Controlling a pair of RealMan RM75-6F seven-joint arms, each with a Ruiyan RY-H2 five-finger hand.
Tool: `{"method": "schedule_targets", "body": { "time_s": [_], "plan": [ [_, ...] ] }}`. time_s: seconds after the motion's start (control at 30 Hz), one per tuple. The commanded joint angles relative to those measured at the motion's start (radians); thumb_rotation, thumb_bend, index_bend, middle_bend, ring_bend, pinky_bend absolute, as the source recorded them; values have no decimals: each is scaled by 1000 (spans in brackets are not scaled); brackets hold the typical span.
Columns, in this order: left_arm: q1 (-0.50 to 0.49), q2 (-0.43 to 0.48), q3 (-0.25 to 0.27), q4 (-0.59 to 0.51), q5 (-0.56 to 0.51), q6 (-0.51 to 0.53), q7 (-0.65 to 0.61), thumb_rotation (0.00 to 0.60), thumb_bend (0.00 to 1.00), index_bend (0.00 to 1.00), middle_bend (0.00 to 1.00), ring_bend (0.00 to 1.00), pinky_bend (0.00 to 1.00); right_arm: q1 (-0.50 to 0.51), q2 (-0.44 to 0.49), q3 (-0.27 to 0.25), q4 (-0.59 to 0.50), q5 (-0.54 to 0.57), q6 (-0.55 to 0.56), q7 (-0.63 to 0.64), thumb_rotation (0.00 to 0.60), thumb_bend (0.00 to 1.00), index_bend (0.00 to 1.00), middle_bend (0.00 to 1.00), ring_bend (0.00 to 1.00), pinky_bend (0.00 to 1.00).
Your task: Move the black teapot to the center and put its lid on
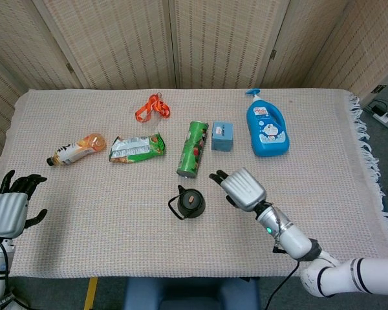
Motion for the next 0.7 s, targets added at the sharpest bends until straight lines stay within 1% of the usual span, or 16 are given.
{"method": "schedule_targets", "body": {
  "time_s": [0.03,0.07,0.1,0.17,0.23,0.27,0.3,0.33,0.4,0.6,0.7],
  "plan": [
    [0,-4,-2,2,-3,2,6,600,195,218,192,173,0,-121,83,-44,-64,-27,133,29,600,383,189,302,671,725],
    [0,-8,-2,2,-3,5,11,600,195,218,192,173,0,-159,97,-54,-67,-39,175,48,600,383,170,290,593,667],
    [1,-10,-2,2,-4,7,14,600,195,218,192,173,0,-188,107,-61,-67,-47,206,62,600,383,157,279,540,616],
    [3,-14,-2,1,-7,12,21,600,195,218,192,172,0,-244,127,-78,-63,-63,258,98,600,382,84,199,357,420],
    [7,-18,-3,1,-12,22,38,600,195,217,192,171,0,-305,145,-96,-43,-87,308,151,600,382,21,113,218,260],
    [9,-19,-3,0,-15,26,45,600,195,216,192,169,0,-329,153,-104,-31,-97,324,173,600,383,6,70,155,193],
    [12,-22,-3,-2,-19,30,50,600,195,214,192,168,0,-361,161,-114,-13,-113,347,201,600,383,0,39,115,154],
    [15,-24,-3,-3,-21,34,54,600,195,210,192,166,0,-384,163,-119,2,-123,366,221,600,383,0,13,81,126],
    [22,-28,0,-4,-25,42,61,600,195,202,192,162,0,-438,163,-130,37,-153,412,266,600,383,0,0,64,116],
    [45,-40,15,-13,-21,69,75,600,195,192,185,156,0,-574,137,-132,129,-217,545,360,600,383,0,0,67,116],
    [59,-44,29,-20,-16,80,91,600,195,187,180,153,0,-615,126,-130,158,-238,568,391,600,383,0,0,73,116]
  ]
}}
